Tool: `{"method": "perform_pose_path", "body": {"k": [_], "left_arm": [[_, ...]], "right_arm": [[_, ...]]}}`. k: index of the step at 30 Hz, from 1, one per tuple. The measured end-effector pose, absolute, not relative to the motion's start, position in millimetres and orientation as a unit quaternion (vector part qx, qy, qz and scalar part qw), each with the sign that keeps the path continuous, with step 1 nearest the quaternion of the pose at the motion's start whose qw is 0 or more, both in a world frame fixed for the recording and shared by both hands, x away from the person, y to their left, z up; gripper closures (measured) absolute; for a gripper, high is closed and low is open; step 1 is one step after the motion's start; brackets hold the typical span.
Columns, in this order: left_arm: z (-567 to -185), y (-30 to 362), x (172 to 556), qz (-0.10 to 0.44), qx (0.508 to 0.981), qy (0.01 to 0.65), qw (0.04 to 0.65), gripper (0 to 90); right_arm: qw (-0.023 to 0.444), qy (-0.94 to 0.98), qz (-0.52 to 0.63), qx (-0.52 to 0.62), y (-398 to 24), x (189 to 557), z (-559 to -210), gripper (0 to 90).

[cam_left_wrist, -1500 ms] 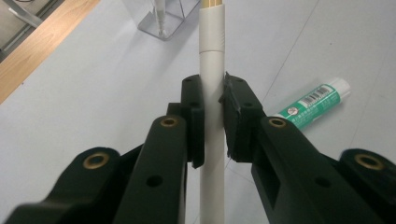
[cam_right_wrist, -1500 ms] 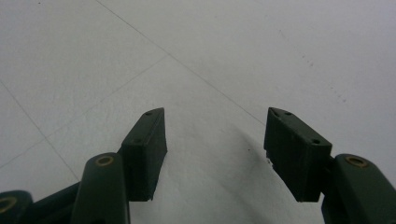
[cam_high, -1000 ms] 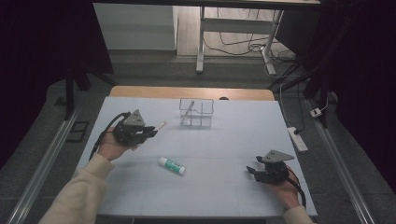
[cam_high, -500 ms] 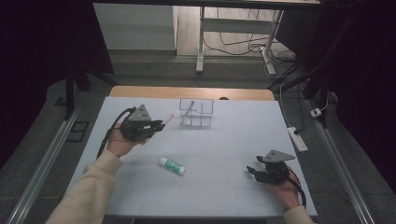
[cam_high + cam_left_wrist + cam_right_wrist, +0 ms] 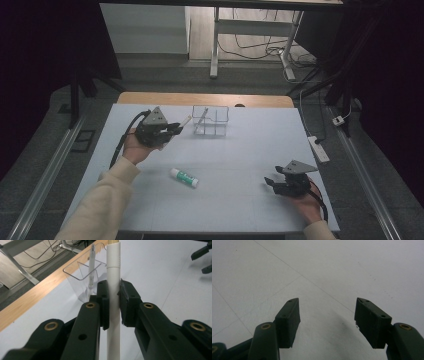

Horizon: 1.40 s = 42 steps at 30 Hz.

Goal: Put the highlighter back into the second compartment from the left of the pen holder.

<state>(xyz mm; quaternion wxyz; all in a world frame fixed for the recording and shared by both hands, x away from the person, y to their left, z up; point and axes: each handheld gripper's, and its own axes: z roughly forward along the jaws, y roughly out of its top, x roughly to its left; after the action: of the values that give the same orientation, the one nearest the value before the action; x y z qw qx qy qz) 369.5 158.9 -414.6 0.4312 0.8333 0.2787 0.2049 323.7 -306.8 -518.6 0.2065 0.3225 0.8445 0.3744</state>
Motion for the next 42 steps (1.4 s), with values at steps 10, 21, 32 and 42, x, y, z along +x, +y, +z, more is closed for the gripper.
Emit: {"method": "perform_pose_path", "body": {"k": [10,21,32,42], "left_arm": [[-408,153,377,0.213,0.82,0.284,0.449,79.1],[-405,147,385,0.216,0.813,0.288,0.458,79.0],[-404,143,389,0.217,0.806,0.29,0.468,79.0],[-400,136,400,0.212,0.8,0.293,0.478,79.0]], "right_arm": [[0.207,0.843,0.38,0.32,-307,323,-518,35.7],[0.207,0.841,0.385,0.32,-307,323,-518,35.1],[0.208,0.844,0.378,0.32,-307,324,-518,35.1],[0.206,0.844,0.376,0.321,-307,324,-519,35.1]]}}
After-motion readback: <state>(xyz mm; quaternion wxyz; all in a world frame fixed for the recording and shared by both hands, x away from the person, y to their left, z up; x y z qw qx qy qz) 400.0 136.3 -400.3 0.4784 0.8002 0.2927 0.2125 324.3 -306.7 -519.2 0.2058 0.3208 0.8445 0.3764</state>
